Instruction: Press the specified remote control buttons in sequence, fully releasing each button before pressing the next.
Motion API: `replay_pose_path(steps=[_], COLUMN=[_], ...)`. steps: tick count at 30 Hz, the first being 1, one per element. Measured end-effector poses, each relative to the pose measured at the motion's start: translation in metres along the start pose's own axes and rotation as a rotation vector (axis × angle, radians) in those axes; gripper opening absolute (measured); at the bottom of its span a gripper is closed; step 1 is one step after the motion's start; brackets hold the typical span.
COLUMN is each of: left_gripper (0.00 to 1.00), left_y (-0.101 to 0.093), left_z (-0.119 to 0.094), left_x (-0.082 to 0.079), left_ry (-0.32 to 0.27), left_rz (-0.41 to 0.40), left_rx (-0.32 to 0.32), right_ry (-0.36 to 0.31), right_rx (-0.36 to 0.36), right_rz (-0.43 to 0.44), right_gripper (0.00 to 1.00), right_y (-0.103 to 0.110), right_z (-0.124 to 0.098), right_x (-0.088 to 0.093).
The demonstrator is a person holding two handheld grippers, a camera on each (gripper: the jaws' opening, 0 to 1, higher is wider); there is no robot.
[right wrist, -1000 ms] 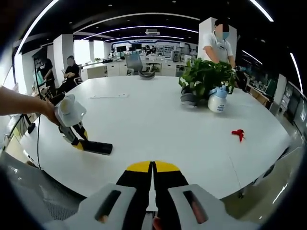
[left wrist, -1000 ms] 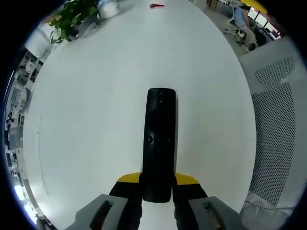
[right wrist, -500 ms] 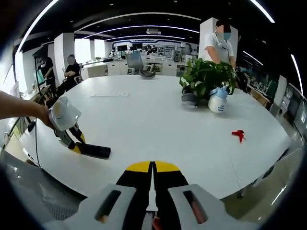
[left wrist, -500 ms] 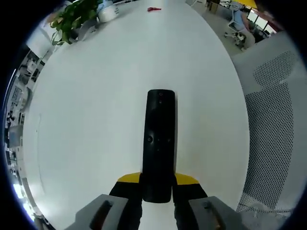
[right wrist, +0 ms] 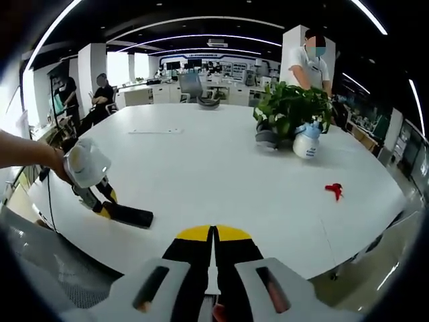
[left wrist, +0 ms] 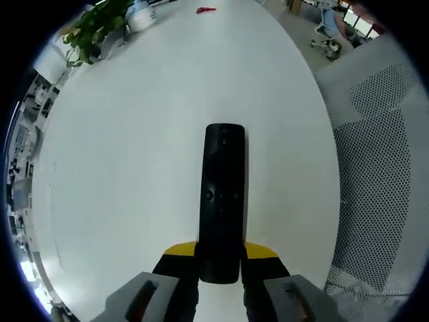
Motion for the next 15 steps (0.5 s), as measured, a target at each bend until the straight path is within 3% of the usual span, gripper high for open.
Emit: replay_pose_path(steps=[15], left_gripper=[0.23], left_y=[-0.024], left_z=[0.004], left_x=[0.002], left_ry=[0.002], left_rz=[0.008], left_rx=[0.003], right_ry=[0.000], right_rx=[-0.001], right_rz=[-0.017], right_gripper=[0.00], right_y=[0.001], right_z=[0.000], right_x=[0.001])
Point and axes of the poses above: the point that each gripper's makers call its tool centre point, and the gripper's own axes: z roughly forward along the fingers, y roughly to its left, x roughly out of its underside, the point moved 1 cm from there along -z, roughly backward along the fingers, and after that the axes turned 13 degrees about x, right-handed, at the moved point
